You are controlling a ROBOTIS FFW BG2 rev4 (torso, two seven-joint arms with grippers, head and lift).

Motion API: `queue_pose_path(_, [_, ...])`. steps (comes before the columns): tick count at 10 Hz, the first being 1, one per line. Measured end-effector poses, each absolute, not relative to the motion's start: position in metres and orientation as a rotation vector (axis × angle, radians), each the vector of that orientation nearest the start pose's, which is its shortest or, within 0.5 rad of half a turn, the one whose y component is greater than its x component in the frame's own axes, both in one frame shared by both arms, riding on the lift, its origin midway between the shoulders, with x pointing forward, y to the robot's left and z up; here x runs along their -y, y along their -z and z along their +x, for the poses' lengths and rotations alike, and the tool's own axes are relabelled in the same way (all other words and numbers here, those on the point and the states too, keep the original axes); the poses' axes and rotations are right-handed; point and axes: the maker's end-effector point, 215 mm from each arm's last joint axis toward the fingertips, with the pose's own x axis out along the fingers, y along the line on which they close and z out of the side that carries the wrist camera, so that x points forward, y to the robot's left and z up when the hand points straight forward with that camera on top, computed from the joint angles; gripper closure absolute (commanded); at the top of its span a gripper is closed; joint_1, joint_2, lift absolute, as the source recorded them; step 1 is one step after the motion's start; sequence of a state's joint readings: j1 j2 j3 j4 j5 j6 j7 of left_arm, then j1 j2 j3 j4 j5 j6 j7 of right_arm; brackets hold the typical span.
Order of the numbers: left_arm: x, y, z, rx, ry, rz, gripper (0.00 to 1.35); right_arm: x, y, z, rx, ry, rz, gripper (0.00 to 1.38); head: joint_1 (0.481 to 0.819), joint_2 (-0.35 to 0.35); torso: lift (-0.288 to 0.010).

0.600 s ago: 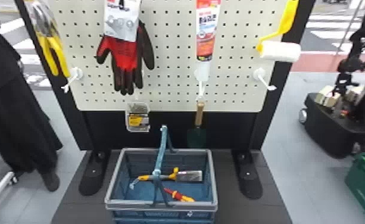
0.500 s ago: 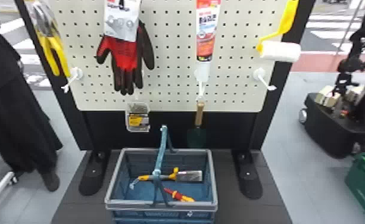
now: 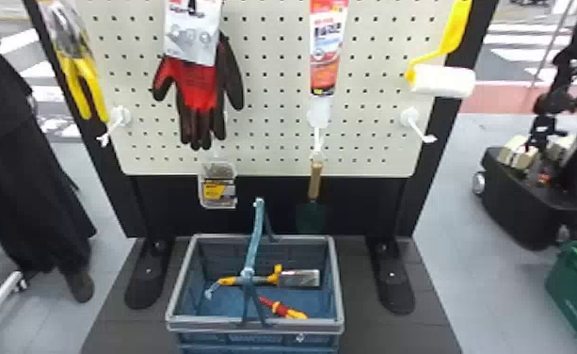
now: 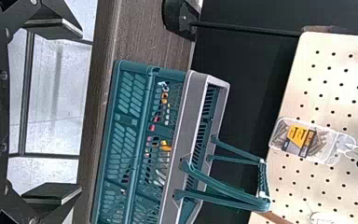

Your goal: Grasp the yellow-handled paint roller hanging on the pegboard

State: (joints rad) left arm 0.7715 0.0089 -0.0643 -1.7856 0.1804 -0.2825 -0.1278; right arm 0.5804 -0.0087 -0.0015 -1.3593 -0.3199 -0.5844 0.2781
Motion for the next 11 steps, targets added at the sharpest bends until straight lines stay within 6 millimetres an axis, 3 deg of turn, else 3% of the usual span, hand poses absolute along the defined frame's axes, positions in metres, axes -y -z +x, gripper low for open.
queue_pose_path(1, [-0.181,0.490,0.304,-0.267,0.111,-0.213,0.14,0.228,0.524,0.323,-0.145,-0.072,0.261,0.23,0.549,0.000,-0.100])
queue_pose_path(2, [-0.181,0.489,0.304,-0.265,0.112,-0.211,0.14,0.229,0.497,0.340,-0.099,-0.081,0.245,0.23,0.549,0.000,-0.100])
queue_pose_path(5, [-0.182,0.488,0.308,-0.261,0.118,-0.203,0.14,0.230,0.401,0.403,0.052,-0.163,0.186,0.23,0.549,0.000,-0.100])
queue_pose_path(8, [-0.186,0.488,0.309,-0.261,0.117,-0.198,0.14,0.240,0.304,0.434,0.151,-0.219,0.109,0.24,0.549,0.000,-0.100])
queue_pose_path(11, [-0.189,0.485,0.310,-0.257,0.124,-0.190,0.14,0.256,0.201,0.465,0.228,-0.367,-0.099,0.24,0.549,0.000,-0.100])
